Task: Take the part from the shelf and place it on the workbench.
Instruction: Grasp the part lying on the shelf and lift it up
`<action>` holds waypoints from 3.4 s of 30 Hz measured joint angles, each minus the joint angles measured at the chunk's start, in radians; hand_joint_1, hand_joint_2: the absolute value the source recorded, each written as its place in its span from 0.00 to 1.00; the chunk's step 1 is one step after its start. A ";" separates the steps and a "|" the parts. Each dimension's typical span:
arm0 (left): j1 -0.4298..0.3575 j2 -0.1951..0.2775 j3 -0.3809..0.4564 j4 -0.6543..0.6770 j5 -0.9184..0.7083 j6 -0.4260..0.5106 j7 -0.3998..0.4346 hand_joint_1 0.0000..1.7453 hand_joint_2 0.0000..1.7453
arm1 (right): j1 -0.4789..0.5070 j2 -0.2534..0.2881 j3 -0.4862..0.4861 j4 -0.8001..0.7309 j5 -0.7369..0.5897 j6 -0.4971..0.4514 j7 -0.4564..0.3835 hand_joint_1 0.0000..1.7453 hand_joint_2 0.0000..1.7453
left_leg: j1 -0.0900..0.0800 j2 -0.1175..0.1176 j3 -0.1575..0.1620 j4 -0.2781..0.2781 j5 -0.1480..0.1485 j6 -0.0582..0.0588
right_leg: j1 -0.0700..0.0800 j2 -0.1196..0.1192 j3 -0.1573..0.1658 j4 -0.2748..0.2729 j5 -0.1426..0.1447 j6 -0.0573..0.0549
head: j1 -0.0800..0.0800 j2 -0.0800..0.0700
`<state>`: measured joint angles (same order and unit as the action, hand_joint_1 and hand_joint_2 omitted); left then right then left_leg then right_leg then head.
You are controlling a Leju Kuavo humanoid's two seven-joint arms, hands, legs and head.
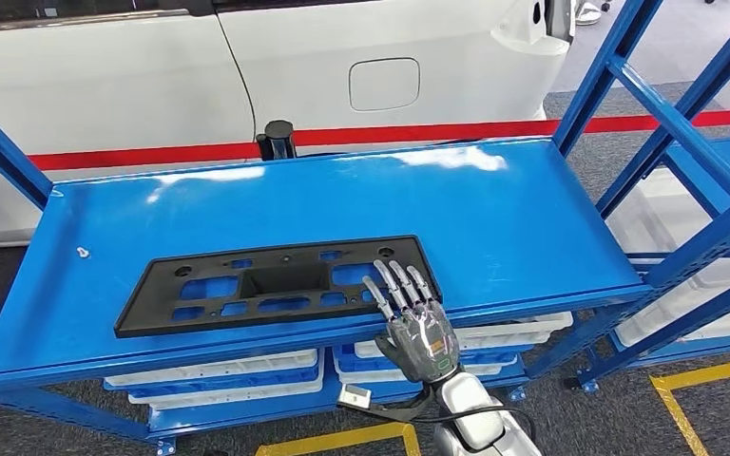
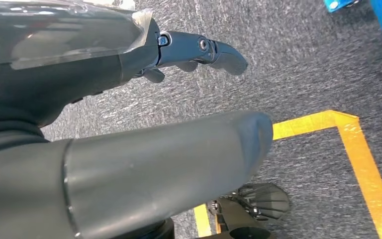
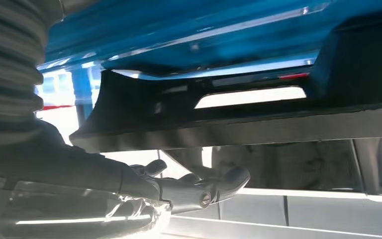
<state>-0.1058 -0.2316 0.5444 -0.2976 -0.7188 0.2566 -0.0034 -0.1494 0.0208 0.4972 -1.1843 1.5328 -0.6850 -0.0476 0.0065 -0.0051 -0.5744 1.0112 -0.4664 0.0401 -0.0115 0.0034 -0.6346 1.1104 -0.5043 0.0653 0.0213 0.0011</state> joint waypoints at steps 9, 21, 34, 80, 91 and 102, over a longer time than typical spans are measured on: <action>-0.001 -0.001 -0.017 -0.007 -0.023 0.010 0.011 0.00 0.00 | -0.015 0.004 0.043 0.027 0.028 -0.001 0.016 0.00 1.00 | 0.003 0.002 -0.066 0.153 -0.097 -0.048 | -0.005 -0.001 0.064 -0.101 0.039 -0.068 | -0.007 0.000; -0.003 -0.004 -0.037 -0.016 -0.054 0.014 0.024 0.00 0.00 | -0.001 -0.067 0.145 -0.055 0.037 -0.002 0.241 0.00 1.00 | -0.011 0.002 -0.022 -0.002 0.017 -0.023 | 0.013 0.009 0.072 -0.104 0.025 -0.056 | -0.005 0.000; -0.002 -0.009 -0.051 -0.017 -0.061 0.013 0.018 0.00 0.00 | 0.060 -0.087 0.076 -0.381 0.019 -0.002 0.117 0.00 1.00 | -0.017 0.000 -0.015 -0.003 0.017 -0.005 | 0.011 0.006 0.088 -0.117 0.029 -0.040 | -0.005 0.000; -0.005 -0.010 -0.071 -0.016 -0.059 0.020 0.024 0.00 0.00 | -0.039 0.022 -0.037 -0.012 -0.062 -0.001 0.083 0.00 1.00 | -0.015 0.000 -0.011 -0.003 0.011 -0.008 | 0.011 0.007 0.092 -0.117 0.023 -0.035 | -0.005 0.000; -0.005 -0.010 -0.086 -0.016 -0.053 0.016 0.014 0.00 0.00 | -0.089 0.026 -0.041 0.039 -0.032 -0.002 0.067 0.00 1.00 | -0.015 0.000 -0.010 -0.003 0.011 -0.008 | 0.011 0.007 0.092 -0.117 0.023 -0.035 | -0.005 0.000; -0.004 -0.011 -0.095 -0.016 -0.053 0.012 0.014 0.00 0.00 | -0.129 0.028 -0.070 0.082 -0.027 -0.002 0.087 0.04 1.00 | -0.015 0.000 -0.010 -0.003 0.011 -0.008 | 0.011 0.007 0.092 -0.117 0.023 -0.035 | -0.005 0.000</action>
<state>-0.1102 -0.2425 0.4496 -0.3140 -0.7721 0.2688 0.0104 -0.2784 0.0486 0.4272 -1.1027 1.5060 -0.6867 0.0398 -0.0084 -0.0053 -0.5847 1.0078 -0.4553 0.0320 -0.0002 0.0099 -0.5424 0.9933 -0.4809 0.0306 0.0168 0.0011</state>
